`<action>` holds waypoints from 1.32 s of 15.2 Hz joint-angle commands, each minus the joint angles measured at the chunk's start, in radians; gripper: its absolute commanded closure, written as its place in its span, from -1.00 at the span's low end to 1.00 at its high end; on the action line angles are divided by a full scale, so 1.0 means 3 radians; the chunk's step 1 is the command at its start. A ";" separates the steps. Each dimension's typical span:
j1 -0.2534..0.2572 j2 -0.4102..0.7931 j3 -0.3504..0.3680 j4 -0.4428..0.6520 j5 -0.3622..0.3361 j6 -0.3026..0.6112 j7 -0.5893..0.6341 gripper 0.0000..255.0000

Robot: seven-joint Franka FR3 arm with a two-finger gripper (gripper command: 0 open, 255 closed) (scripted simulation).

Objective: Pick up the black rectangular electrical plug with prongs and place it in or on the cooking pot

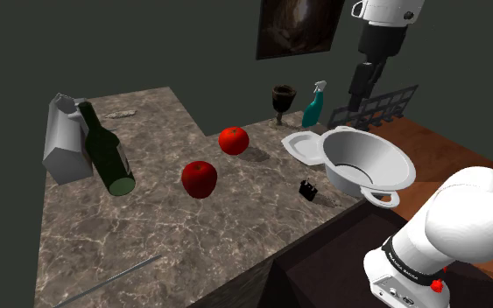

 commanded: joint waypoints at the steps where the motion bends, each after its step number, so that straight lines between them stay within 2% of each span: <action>1: 0.0000 0.0000 0.0000 0.0000 0.0000 0.0000 0.0000 -1.00; 11: -0.0080 -0.0002 0.0314 -0.1116 -0.0009 0.1156 0.0480 -1.00; 16: -0.0142 0.0243 0.0491 -0.1525 -0.0035 0.1818 0.0756 -1.00; 20: -0.0235 0.0591 0.0651 -0.1763 -0.0100 0.2402 0.1015 -1.00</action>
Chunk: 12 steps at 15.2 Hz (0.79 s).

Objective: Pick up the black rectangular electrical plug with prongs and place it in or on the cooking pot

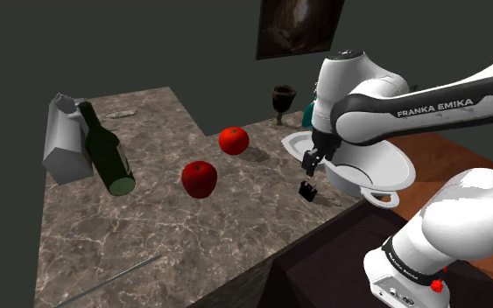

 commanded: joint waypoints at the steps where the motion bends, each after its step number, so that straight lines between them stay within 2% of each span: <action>1: -0.0061 0.0228 0.0093 -0.0116 -0.0049 0.0350 0.0152 -1.00; 5: -0.0260 0.0748 0.0290 -0.0231 -0.0257 0.0970 0.0509 -1.00; 12: -0.0426 0.1105 0.0361 -0.0337 -0.0462 0.1425 0.0646 -1.00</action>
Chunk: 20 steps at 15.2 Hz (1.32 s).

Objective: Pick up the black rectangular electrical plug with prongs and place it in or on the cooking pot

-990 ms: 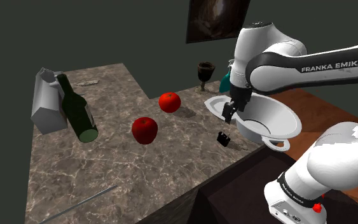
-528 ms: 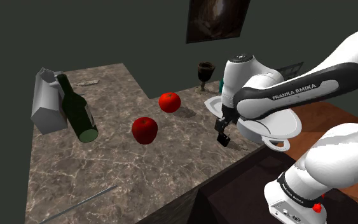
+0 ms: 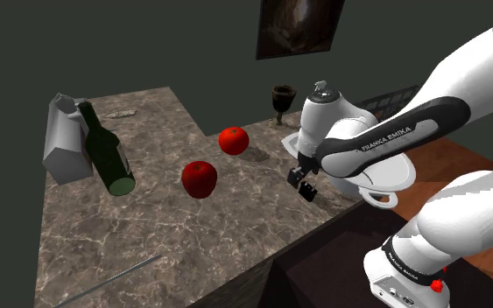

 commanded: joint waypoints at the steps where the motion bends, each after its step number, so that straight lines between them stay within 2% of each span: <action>1: -0.0091 0.0235 -0.0019 -0.0113 -0.0092 0.0144 -0.0032 -1.00; 9: -0.0109 0.0233 0.0001 -0.0114 -0.0081 0.0145 -0.0039 -1.00; 10: -0.0078 0.0183 0.0004 -0.0165 -0.0051 0.0148 -0.0032 1.00; 11: -0.0124 0.0320 0.0058 -0.0121 -0.0117 0.0232 0.0048 1.00; 13: -0.0022 0.0233 0.0100 -0.0147 -0.0025 0.0158 0.0094 1.00; 16: 0.0100 0.0036 0.0040 -0.0093 0.0141 -0.0088 -0.0029 1.00; 18: 0.0087 0.0060 0.0047 -0.0104 0.0122 -0.0054 -0.0013 1.00; 19: -0.0096 0.0235 -0.0013 -0.0113 -0.0088 0.0144 -0.0034 1.00; 20: -0.0071 0.0173 -0.0031 -0.0107 -0.0048 0.0079 -0.0070 1.00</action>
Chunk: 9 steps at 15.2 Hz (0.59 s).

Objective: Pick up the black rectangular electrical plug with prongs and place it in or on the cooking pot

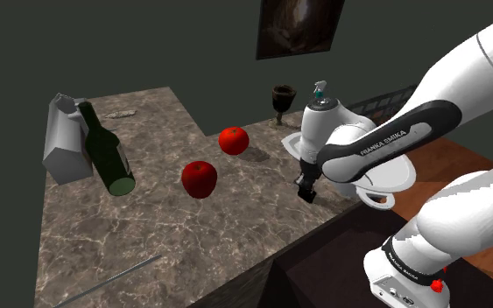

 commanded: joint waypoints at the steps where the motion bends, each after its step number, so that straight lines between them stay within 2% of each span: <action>1: -0.0015 -0.0029 -0.0041 -0.0016 0.0007 -0.0035 -0.0055 1.00; 2: -0.0003 -0.0030 -0.0020 -0.0001 0.0006 -0.0025 -0.0027 1.00; 3: -0.0003 -0.0030 -0.0020 -0.0001 0.0006 -0.0025 -0.0027 -1.00; 5: 0.0114 0.0128 -0.0450 0.0337 0.0520 -0.0315 -0.0676 -1.00; 6: 0.0132 0.0210 -0.0588 0.0488 0.0708 -0.0451 -0.0906 -1.00; 9: 0.0114 0.0335 -0.0562 0.0435 0.0705 -0.0273 -0.0901 -1.00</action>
